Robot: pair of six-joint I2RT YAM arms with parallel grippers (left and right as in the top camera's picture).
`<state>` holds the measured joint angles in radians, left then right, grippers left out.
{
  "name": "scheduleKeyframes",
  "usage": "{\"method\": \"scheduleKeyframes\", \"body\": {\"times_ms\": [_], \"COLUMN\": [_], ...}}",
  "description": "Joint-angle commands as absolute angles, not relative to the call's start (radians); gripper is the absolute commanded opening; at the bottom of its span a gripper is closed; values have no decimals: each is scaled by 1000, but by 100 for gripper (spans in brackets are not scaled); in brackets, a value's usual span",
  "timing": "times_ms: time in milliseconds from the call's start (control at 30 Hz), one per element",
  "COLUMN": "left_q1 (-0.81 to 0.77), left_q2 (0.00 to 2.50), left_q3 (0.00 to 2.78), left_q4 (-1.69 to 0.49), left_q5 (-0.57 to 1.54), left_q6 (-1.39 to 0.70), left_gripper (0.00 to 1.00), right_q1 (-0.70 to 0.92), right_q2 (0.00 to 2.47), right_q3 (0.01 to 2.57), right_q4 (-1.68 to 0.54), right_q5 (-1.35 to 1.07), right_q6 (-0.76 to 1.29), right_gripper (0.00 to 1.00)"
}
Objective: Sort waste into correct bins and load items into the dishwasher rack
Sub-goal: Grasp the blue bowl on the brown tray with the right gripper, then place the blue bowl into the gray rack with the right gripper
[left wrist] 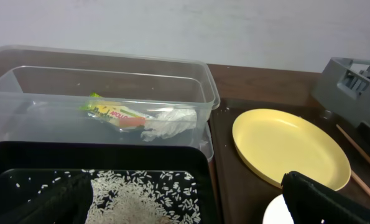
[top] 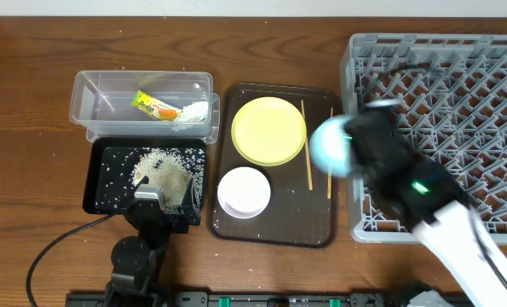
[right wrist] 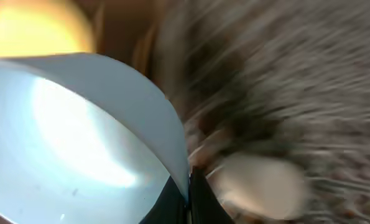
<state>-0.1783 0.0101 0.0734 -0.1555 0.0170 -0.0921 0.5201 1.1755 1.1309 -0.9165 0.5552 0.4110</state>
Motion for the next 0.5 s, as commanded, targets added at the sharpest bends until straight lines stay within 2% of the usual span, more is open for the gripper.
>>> {"method": "scheduleKeyframes", "body": {"times_ms": [0, 133, 333, 467], "left_q1": [-175, -175, -175, -175], "left_q2": [3, 3, 3, 3], "left_q3": [46, 46, 46, 46], "left_q4": [-163, -163, -163, -163], "left_q5": [15, 15, 15, 15], "left_q6": [-83, -83, -83, -83], "left_gripper": [100, 99, 99, 99], "right_q1": [474, 372, 196, 154], "right_q2": [1104, 1116, 1280, 1416], "right_q3": [1152, 1152, 1152, 1152], "right_q4": [-863, -769, -736, -736], "right_q5": [1029, 1150, 1156, 1156], "right_q6": [607, 605, 604, 605], "right_gripper": [1, 1, 1, 2]}}
